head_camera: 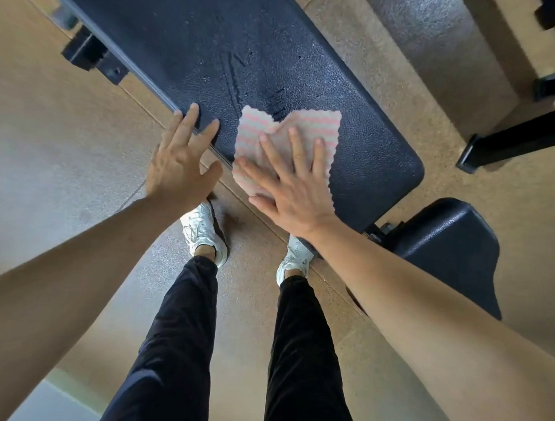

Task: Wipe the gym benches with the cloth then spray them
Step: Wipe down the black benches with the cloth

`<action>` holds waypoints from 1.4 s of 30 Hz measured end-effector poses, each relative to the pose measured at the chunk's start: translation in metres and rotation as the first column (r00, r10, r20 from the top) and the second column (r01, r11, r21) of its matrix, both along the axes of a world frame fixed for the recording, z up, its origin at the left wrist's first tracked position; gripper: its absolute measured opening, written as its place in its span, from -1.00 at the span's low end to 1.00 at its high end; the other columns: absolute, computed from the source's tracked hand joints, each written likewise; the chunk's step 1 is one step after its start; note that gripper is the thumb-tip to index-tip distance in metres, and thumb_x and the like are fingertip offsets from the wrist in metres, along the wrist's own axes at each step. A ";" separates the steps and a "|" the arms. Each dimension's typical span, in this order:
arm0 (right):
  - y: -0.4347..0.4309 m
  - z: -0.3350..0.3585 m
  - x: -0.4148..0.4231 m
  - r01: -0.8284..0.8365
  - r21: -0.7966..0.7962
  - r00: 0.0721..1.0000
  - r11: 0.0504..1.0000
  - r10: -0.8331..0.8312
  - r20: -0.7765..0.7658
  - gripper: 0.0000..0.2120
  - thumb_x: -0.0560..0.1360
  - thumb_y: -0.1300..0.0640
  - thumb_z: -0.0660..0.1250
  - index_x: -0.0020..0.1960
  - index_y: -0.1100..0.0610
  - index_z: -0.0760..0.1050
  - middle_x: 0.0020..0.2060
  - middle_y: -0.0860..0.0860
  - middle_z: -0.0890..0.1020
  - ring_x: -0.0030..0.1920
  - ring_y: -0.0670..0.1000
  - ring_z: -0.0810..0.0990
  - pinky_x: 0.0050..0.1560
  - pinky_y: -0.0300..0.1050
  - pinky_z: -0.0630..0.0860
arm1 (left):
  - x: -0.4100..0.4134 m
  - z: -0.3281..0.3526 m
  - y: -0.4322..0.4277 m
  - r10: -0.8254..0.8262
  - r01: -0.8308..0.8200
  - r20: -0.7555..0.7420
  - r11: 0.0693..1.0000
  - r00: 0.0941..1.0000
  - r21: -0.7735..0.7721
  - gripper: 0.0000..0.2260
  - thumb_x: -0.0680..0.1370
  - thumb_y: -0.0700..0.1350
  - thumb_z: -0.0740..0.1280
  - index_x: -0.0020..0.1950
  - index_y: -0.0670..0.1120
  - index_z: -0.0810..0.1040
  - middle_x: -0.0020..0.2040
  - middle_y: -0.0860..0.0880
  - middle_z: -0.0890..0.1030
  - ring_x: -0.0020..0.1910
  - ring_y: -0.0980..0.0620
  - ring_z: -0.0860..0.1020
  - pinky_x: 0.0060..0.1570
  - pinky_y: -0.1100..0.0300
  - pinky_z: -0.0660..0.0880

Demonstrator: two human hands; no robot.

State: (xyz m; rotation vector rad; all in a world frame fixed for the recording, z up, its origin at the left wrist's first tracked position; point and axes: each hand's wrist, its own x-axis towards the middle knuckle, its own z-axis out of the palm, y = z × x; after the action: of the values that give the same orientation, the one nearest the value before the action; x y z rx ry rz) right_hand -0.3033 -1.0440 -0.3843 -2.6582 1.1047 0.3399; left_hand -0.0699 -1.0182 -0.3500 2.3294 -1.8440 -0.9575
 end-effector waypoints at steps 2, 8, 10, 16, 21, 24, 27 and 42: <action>-0.021 -0.002 -0.008 -0.026 -0.001 1.000 1.000 0.026 -0.011 -0.31 0.58 -0.46 -0.09 0.64 -0.24 -0.08 0.66 0.05 -0.05 0.60 0.38 -0.12 0.45 0.53 -0.03 | 0.002 0.000 0.000 -0.002 0.001 0.009 1.000 1.000 0.017 -0.39 0.58 0.04 0.36 0.62 0.14 0.27 0.69 0.03 0.05 0.67 -0.05 -0.01 0.44 -0.24 0.36; -0.119 0.000 -0.006 0.329 -0.040 0.942 0.944 -0.331 -0.057 -0.29 0.59 -0.45 -0.15 0.65 -0.17 -0.10 0.66 0.09 -0.06 0.62 0.32 -0.11 0.51 0.47 -0.07 | 0.001 0.008 -0.007 0.016 -0.017 0.017 0.997 1.000 0.070 -0.38 0.57 0.13 0.36 0.61 0.18 0.27 0.69 0.08 0.06 0.67 -0.01 -0.03 0.41 -0.18 0.41; -0.142 0.003 0.003 0.410 -0.021 0.910 0.912 -0.411 -0.054 -0.29 0.60 -0.41 -0.16 0.66 -0.13 -0.11 0.66 0.11 -0.08 0.63 0.28 -0.13 0.53 0.45 -0.10 | 0.001 0.010 -0.009 0.015 -0.015 0.013 0.997 1.000 0.073 -0.39 0.57 0.15 0.36 0.61 0.19 0.27 0.68 0.09 0.07 0.67 0.00 -0.03 0.41 -0.17 0.40; -0.132 0.000 0.037 0.331 -0.069 0.939 0.941 -0.335 -0.078 -0.27 0.59 -0.43 -0.13 0.66 -0.13 -0.11 0.66 0.09 -0.06 0.61 0.36 -0.09 0.47 0.54 -0.04 | 0.013 0.012 -0.009 -0.013 0.019 -0.065 0.995 0.998 0.098 -0.39 0.58 0.15 0.33 0.62 0.19 0.25 0.69 0.13 0.02 0.66 0.04 -0.05 0.46 -0.17 0.32; -0.093 0.001 0.069 0.208 -0.034 0.975 0.978 -0.210 -0.076 -0.20 0.51 -0.56 -0.13 0.64 -0.22 -0.06 0.65 0.18 -0.05 0.58 0.46 -0.10 0.43 0.57 -0.07 | 0.040 0.014 -0.011 0.040 -0.039 -0.192 0.999 0.981 0.009 -0.38 0.59 0.07 0.36 0.63 0.09 0.25 0.59 0.03 0.33 0.51 -0.06 0.38 0.35 -0.12 0.48; -0.065 0.002 0.092 0.110 -0.016 0.991 0.994 -0.110 -0.072 -0.22 0.50 -0.56 -0.13 0.63 -0.26 -0.07 0.64 0.21 -0.11 0.57 0.48 -0.15 0.43 0.57 -0.10 | 0.056 0.015 -0.024 0.097 -0.129 -0.256 0.985 0.962 -0.113 -0.39 0.55 0.08 0.27 0.60 -0.01 0.31 0.42 -0.13 0.52 0.24 -0.18 0.58 0.15 -0.11 0.59; -0.051 -0.001 0.104 0.018 -0.018 0.999 1.000 -0.019 -0.044 -0.31 0.55 -0.47 -0.04 0.62 -0.26 0.00 0.66 0.12 -0.06 0.57 0.49 -0.14 0.42 0.58 -0.10 | 0.074 0.010 -0.045 0.124 -0.164 -0.192 0.964 0.974 -0.210 -0.38 0.51 0.06 0.25 0.55 -0.13 0.38 0.38 -0.18 0.53 0.27 -0.20 0.55 0.18 -0.13 0.56; -0.207 -0.004 0.135 0.445 -0.048 0.893 0.894 -0.447 -0.051 -0.37 0.61 -0.36 -0.11 0.64 -0.21 -0.04 0.66 0.04 -0.08 0.63 0.25 -0.10 0.55 0.41 -0.09 | 0.122 -0.001 -0.097 -0.033 0.022 0.200 0.998 0.979 0.057 -0.12 0.43 0.43 0.31 0.65 0.11 0.11 0.66 -0.04 0.01 0.65 -0.14 -0.05 0.26 -0.21 0.55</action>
State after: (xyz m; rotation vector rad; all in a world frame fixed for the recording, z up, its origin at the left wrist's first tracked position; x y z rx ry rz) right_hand -0.1687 -1.2512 -0.3880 -2.3343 1.7045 0.3113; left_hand 0.0520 -1.1148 -0.3510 2.5243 -1.9473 -0.8123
